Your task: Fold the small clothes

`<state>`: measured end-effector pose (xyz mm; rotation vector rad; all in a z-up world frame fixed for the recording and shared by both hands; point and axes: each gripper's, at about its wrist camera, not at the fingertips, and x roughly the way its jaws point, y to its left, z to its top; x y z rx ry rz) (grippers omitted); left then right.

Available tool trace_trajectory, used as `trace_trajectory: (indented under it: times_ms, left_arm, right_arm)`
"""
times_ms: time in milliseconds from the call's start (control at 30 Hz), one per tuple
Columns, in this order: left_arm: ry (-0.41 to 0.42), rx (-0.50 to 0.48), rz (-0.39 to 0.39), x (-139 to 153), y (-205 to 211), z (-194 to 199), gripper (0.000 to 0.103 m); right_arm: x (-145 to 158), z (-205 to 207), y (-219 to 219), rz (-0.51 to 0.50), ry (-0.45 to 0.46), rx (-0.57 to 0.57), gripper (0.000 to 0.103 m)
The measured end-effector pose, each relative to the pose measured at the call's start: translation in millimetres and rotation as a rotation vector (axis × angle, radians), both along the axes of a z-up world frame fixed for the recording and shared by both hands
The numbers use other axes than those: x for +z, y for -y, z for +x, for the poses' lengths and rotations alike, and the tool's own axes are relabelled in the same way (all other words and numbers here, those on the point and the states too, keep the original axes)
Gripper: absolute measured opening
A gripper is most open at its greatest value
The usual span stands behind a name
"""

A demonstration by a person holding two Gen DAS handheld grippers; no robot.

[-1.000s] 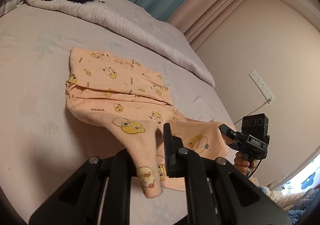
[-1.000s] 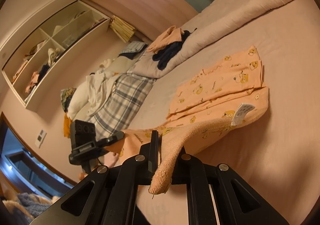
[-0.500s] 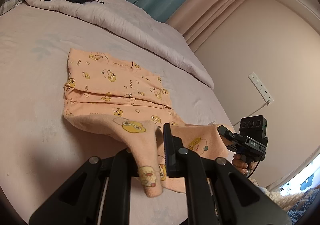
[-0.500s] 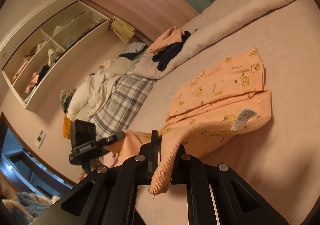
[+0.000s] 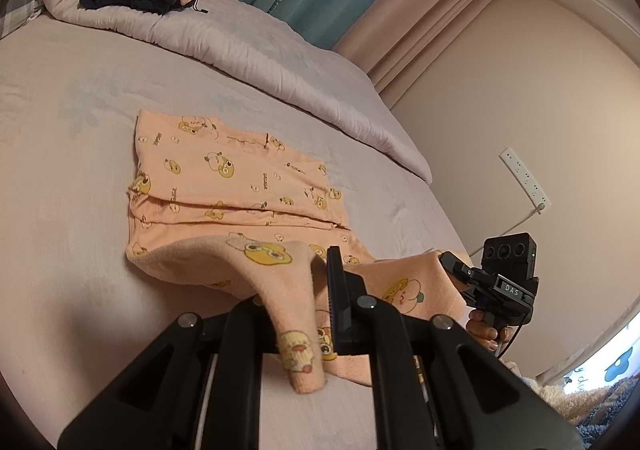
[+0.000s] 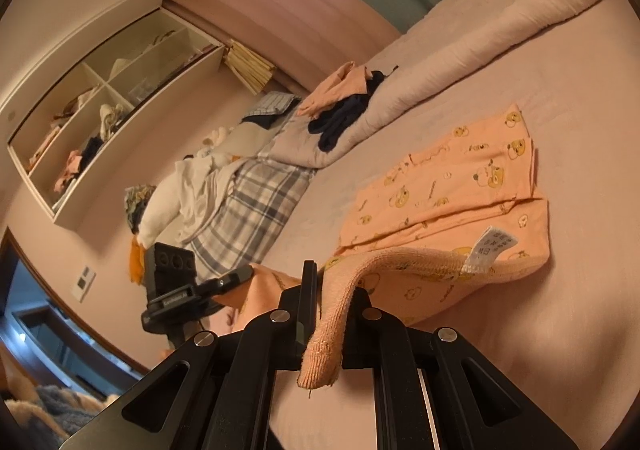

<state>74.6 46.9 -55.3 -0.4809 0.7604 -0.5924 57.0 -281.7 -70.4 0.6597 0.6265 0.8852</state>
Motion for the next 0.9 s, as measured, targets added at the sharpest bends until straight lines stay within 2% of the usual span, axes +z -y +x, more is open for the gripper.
trace_trajectory:
  times_ms: [900]
  left_arm:
    - [0.044,0.008,0.017,16,5,21,0.008]
  right_arm:
    - [8,22,0,0.008,0.028,-0.02,0.011]
